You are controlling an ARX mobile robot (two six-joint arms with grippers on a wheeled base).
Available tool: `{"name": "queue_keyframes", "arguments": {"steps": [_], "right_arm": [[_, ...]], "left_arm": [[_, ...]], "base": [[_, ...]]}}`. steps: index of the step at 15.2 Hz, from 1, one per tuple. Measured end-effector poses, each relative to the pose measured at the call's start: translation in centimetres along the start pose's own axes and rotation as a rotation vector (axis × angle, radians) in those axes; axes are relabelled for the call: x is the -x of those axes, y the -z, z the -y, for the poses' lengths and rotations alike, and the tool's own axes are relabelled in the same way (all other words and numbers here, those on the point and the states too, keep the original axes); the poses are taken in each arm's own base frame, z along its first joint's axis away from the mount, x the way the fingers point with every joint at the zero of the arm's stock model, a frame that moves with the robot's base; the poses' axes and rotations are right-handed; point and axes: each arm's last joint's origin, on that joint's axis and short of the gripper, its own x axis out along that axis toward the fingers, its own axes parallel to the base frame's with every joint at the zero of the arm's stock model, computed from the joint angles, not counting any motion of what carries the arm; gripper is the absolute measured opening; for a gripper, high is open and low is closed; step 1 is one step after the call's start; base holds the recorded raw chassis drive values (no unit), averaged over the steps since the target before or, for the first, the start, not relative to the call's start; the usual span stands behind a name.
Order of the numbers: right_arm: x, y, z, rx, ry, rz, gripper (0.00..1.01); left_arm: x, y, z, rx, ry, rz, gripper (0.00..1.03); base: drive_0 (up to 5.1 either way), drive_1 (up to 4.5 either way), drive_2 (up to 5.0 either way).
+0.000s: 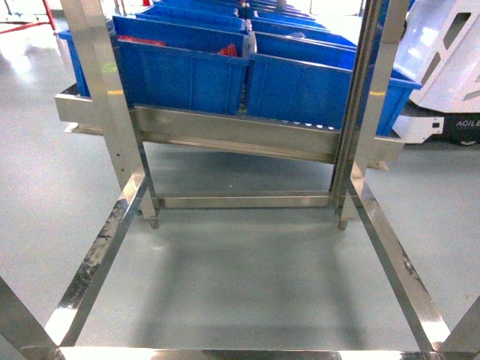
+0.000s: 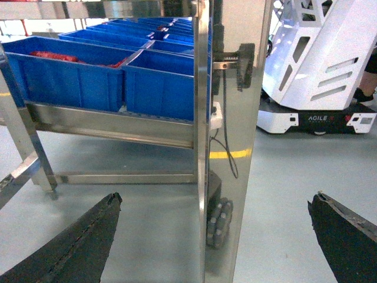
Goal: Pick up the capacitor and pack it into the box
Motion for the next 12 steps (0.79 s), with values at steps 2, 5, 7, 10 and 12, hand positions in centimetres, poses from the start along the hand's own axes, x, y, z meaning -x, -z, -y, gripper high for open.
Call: {"name": "queue_keyframes", "arguments": {"steps": [2,5,7,10,12], "right_arm": [[0.0,0.0,0.0,0.0,0.0,0.0,0.98],[0.0,0.0,0.0,0.0,0.0,0.0,0.98],[0.0,0.0,0.0,0.0,0.0,0.0,0.98],[0.0,0.0,0.0,0.0,0.0,0.0,0.98],[0.0,0.0,0.0,0.0,0.0,0.0,0.98]], "left_arm": [[0.0,0.0,0.0,0.0,0.0,0.0,0.98],[0.0,0.0,0.0,0.0,0.0,0.0,0.98],[0.0,0.0,0.0,0.0,0.0,0.0,0.98],[0.0,0.0,0.0,0.0,0.0,0.0,0.98],[0.0,0.0,0.0,0.0,0.0,0.0,0.98]], "base": [[0.0,0.0,0.0],[0.0,0.0,0.0],[0.0,0.0,0.0],[0.0,0.0,0.0],[0.0,0.0,0.0]]}}
